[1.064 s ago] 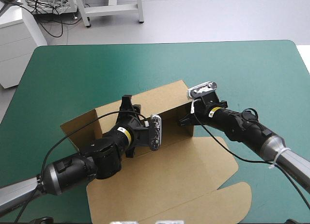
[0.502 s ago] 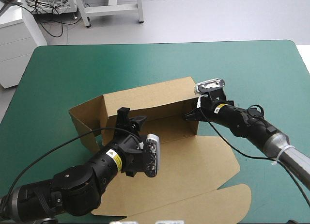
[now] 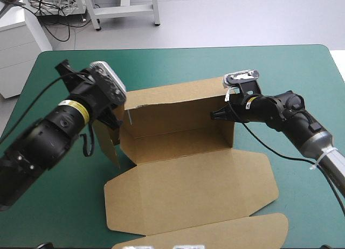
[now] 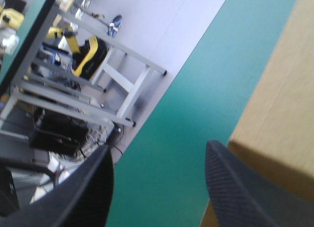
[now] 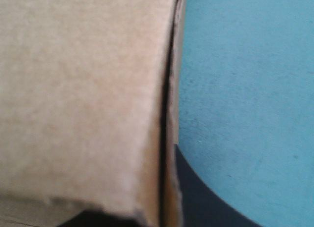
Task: Fold the box
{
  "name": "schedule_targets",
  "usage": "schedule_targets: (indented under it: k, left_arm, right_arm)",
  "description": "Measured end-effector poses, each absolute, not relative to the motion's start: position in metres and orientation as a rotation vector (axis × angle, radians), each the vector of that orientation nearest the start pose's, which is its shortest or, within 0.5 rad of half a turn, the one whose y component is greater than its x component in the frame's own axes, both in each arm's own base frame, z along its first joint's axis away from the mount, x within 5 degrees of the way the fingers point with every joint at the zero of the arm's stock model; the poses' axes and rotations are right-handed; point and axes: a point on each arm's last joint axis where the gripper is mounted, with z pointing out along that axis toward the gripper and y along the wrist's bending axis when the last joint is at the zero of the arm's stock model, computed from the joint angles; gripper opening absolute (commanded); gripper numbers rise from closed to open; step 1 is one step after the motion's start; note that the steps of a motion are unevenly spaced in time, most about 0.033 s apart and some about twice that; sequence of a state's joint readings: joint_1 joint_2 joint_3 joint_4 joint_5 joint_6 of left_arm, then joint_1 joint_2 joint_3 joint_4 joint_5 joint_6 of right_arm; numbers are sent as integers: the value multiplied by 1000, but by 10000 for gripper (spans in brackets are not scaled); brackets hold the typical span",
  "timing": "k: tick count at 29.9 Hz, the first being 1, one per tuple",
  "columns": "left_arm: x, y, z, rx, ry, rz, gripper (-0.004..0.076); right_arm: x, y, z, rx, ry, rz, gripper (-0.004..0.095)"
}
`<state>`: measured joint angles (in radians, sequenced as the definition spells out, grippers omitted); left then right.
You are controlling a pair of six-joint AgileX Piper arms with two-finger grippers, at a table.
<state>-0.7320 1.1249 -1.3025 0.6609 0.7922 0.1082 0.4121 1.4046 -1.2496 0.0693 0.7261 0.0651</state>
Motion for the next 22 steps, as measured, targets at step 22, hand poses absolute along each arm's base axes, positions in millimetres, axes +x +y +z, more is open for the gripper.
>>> schedule_targets:
  k: [22]
  left_arm:
    - [227,-24,372,443,2138,-135,-10]
  right_arm:
    - [384,105,321,-313,2652,147,-15]
